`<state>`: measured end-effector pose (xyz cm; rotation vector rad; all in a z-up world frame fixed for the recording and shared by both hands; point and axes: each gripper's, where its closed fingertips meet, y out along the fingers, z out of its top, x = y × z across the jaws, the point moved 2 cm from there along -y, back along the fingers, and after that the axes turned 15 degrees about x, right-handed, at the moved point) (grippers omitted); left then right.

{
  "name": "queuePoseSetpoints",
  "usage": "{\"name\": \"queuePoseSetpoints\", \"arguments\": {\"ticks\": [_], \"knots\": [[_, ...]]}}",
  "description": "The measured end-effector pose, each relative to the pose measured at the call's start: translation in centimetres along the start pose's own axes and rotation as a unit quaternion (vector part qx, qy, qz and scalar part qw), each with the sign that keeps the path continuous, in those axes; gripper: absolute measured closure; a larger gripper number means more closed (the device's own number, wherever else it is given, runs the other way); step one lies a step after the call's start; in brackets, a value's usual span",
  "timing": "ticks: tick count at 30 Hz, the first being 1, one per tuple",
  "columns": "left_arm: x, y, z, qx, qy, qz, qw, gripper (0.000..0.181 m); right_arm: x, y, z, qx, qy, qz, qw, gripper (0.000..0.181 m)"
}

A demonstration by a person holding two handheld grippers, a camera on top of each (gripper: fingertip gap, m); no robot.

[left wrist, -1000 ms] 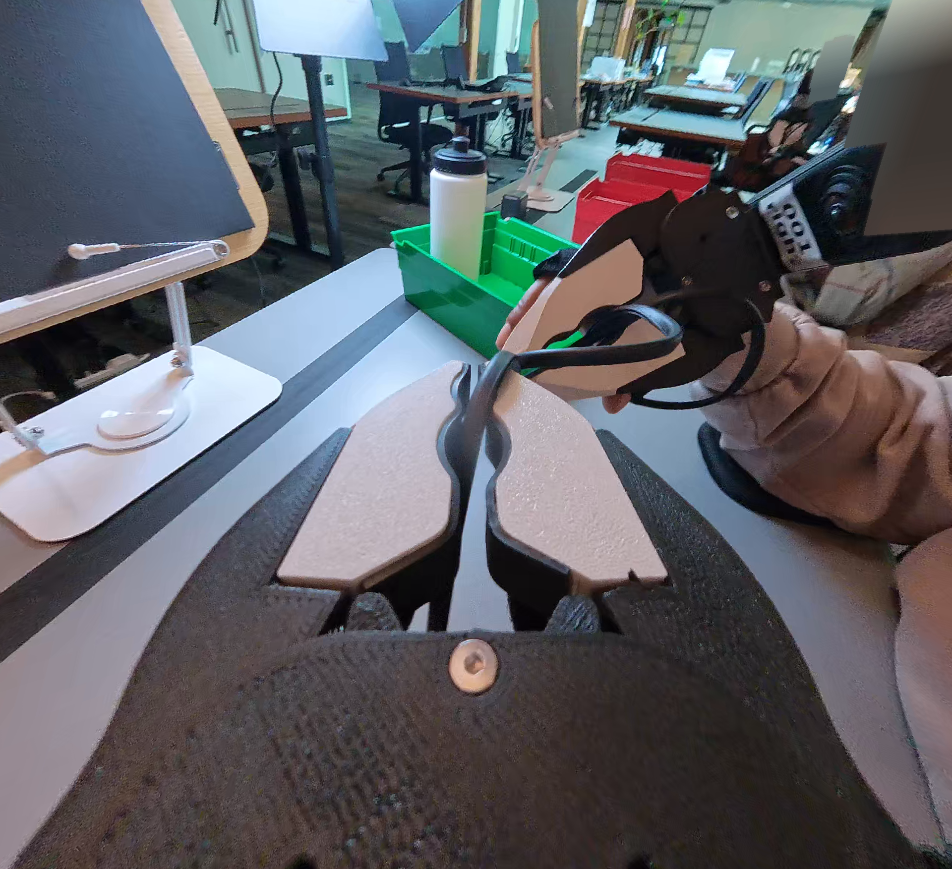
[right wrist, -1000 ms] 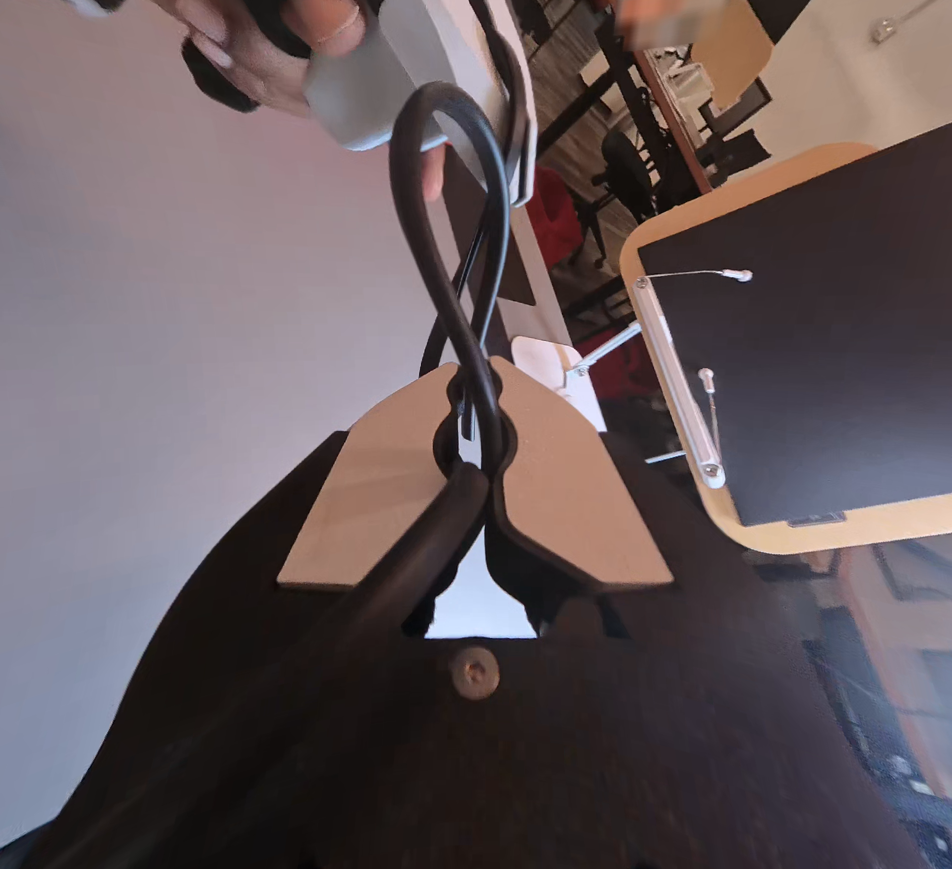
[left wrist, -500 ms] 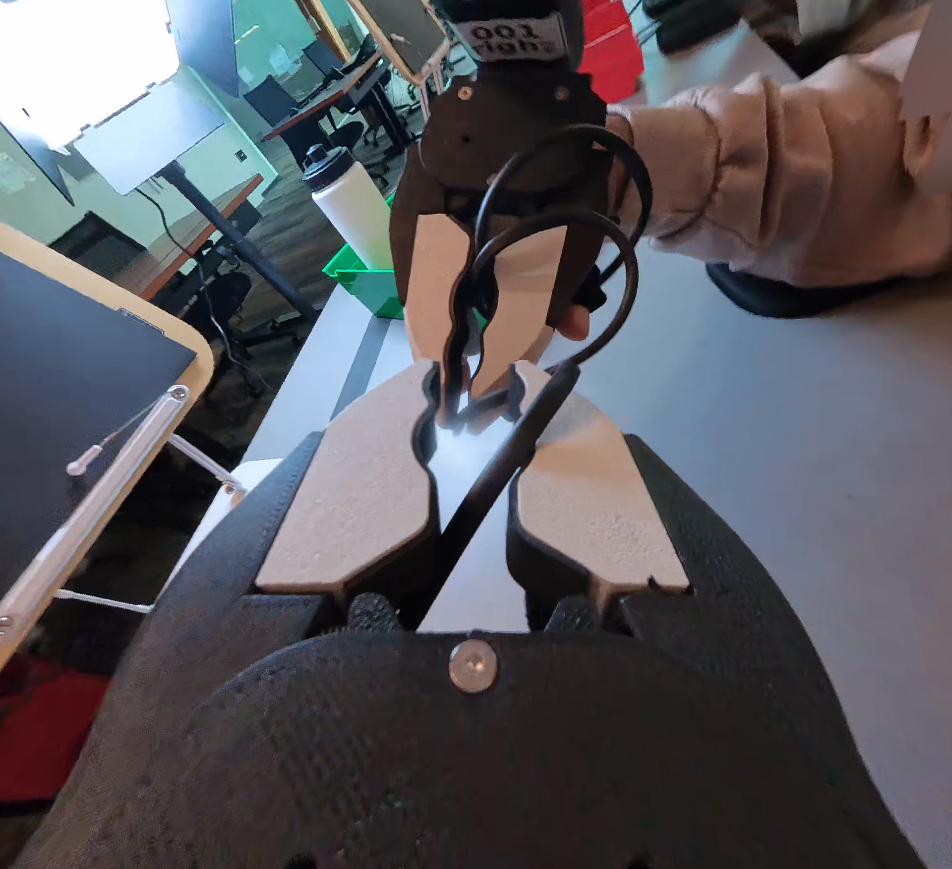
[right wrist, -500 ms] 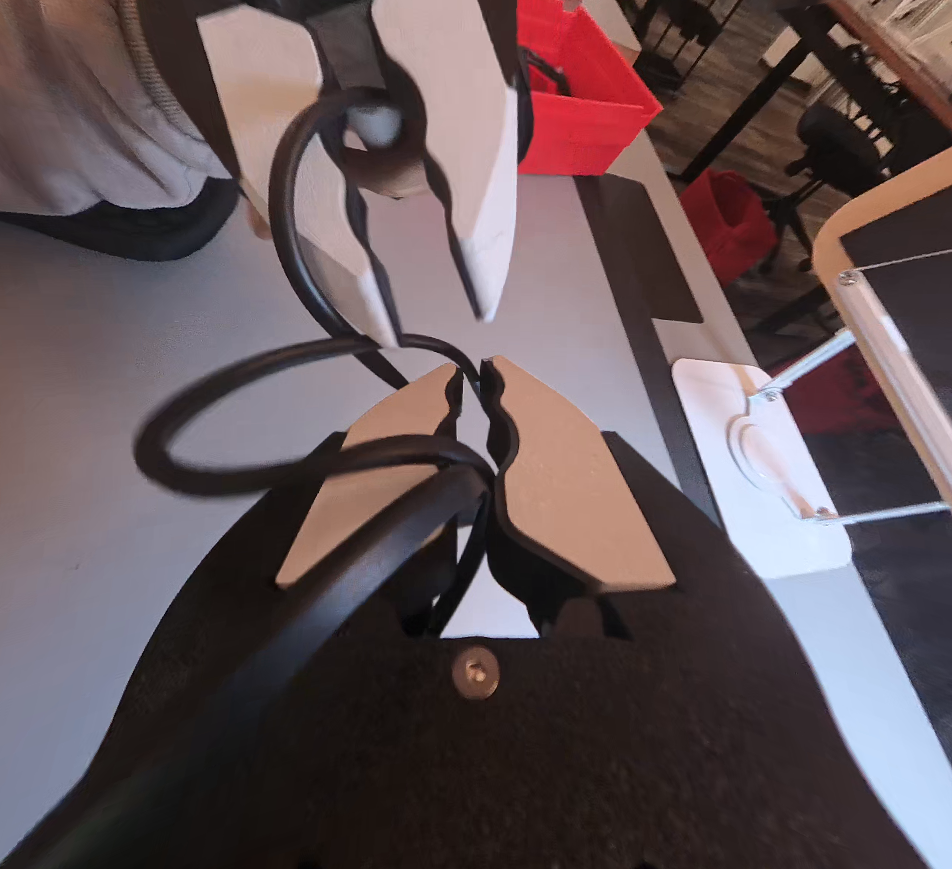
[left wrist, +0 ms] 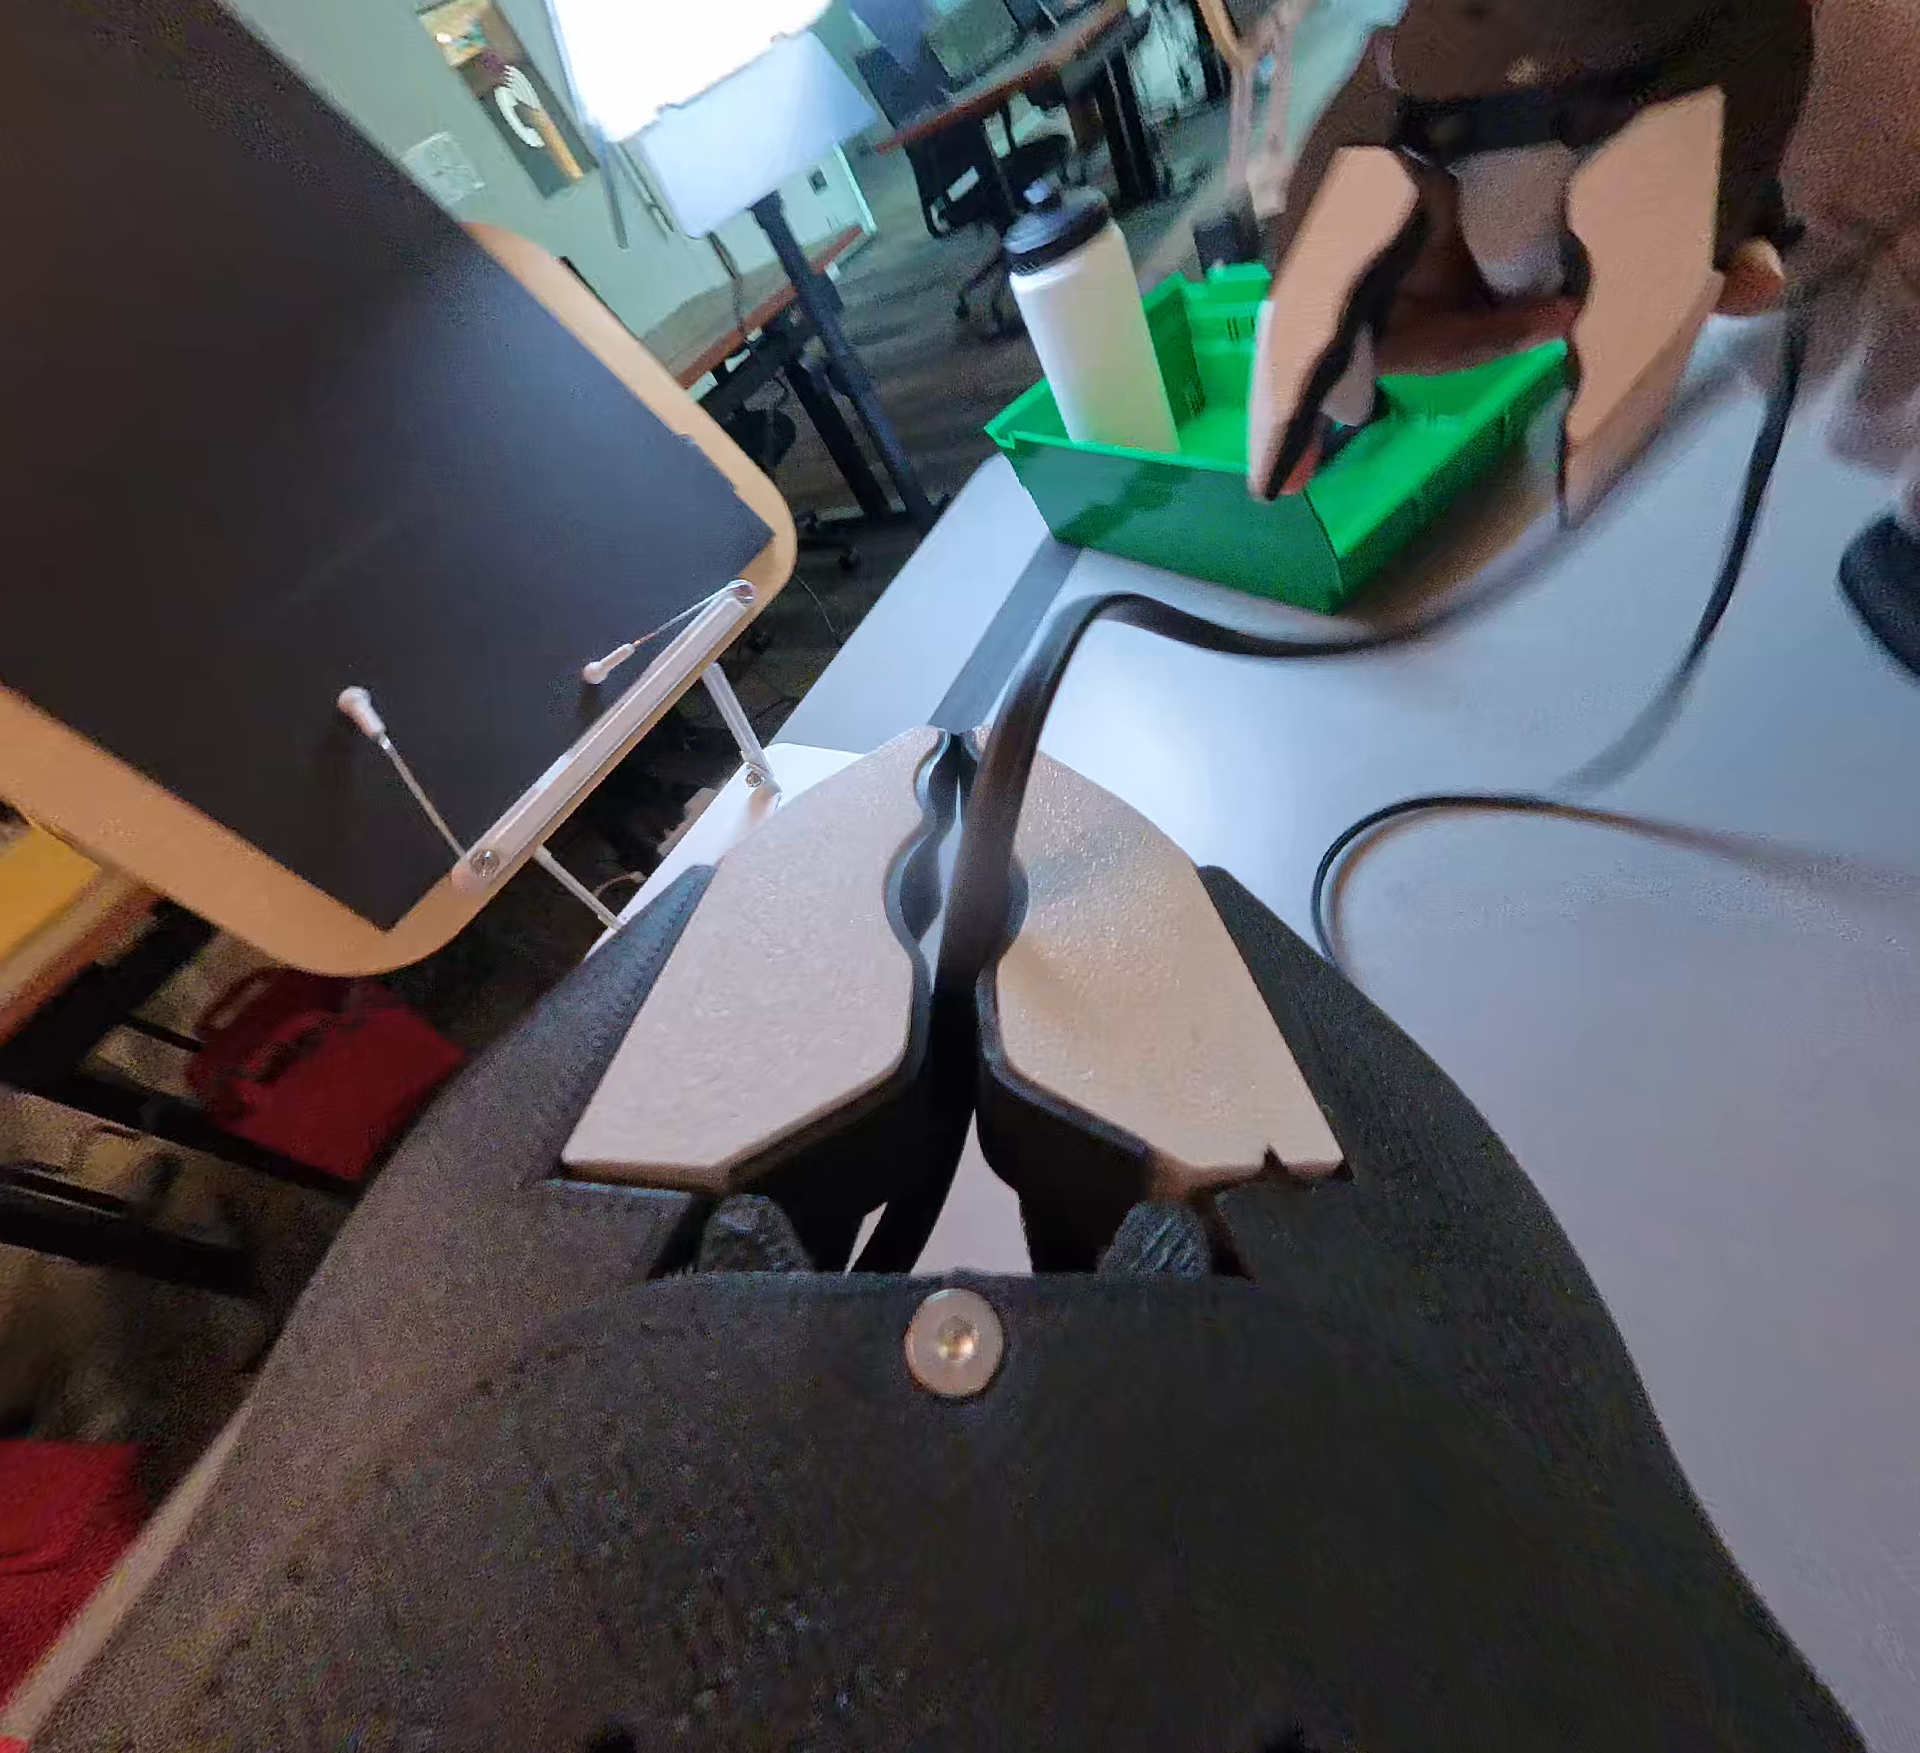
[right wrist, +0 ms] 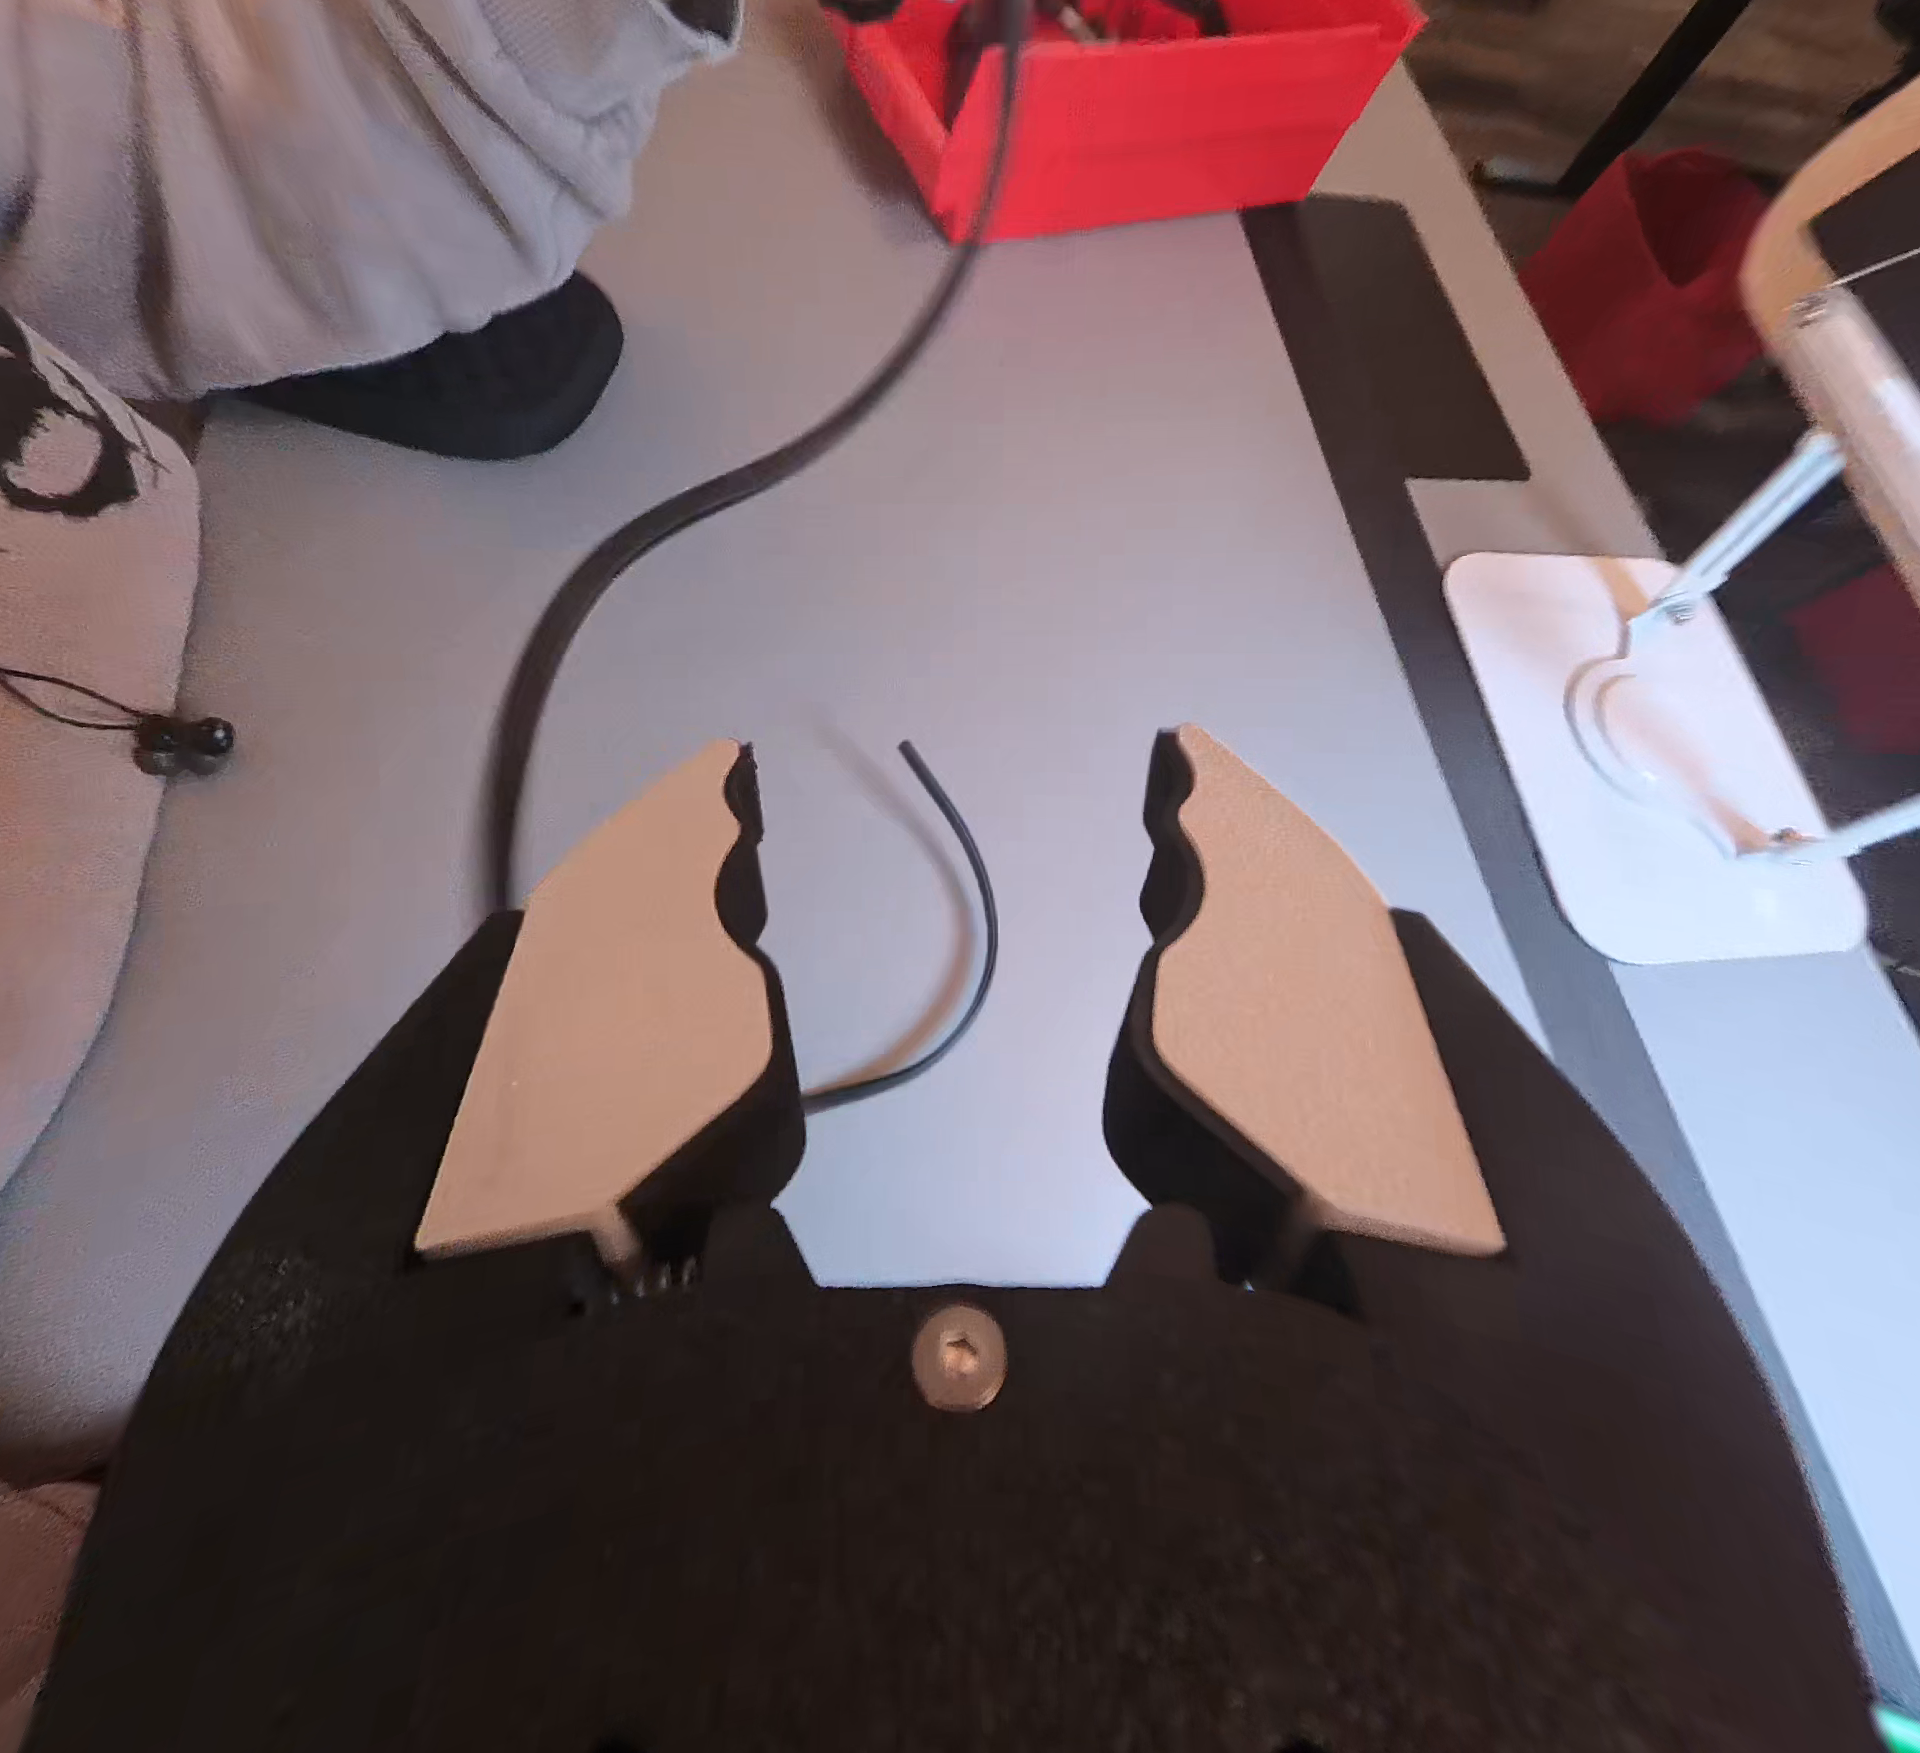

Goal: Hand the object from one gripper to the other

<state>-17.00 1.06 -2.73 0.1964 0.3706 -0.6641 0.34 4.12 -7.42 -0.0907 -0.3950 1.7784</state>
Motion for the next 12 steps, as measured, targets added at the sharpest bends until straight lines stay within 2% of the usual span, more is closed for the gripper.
{"name": "queuePoseSetpoints", "arguments": {"ticks": [3, 5, 8, 12], "knots": [[-1.9, -1.7, 0.3, 0.025, -0.070, 0.009, 0.997, 0.180, 0.1, -3.3, 2.2, 0.066, 0.006, -0.009, 0.998, 0.112], [-1.6, -1.6, 0.2, 0.028, -0.071, 0.002, 0.997, 0.180, 0.1, -4.1, 2.8, 0.083, -0.004, -0.018, 0.996, 0.115], [0.4, 0.0, -0.2, 0.016, -0.060, -0.027, 0.998, 0.180, -0.2, -3.1, 2.8, 0.067, -0.013, -0.015, 0.998, 0.114], [2.5, 1.6, 0.1, 0.015, -0.049, -0.046, 0.998, 0.180, -0.9, -0.1, 1.5, 0.015, -0.022, 0.003, 1.000, 0.111]]}}
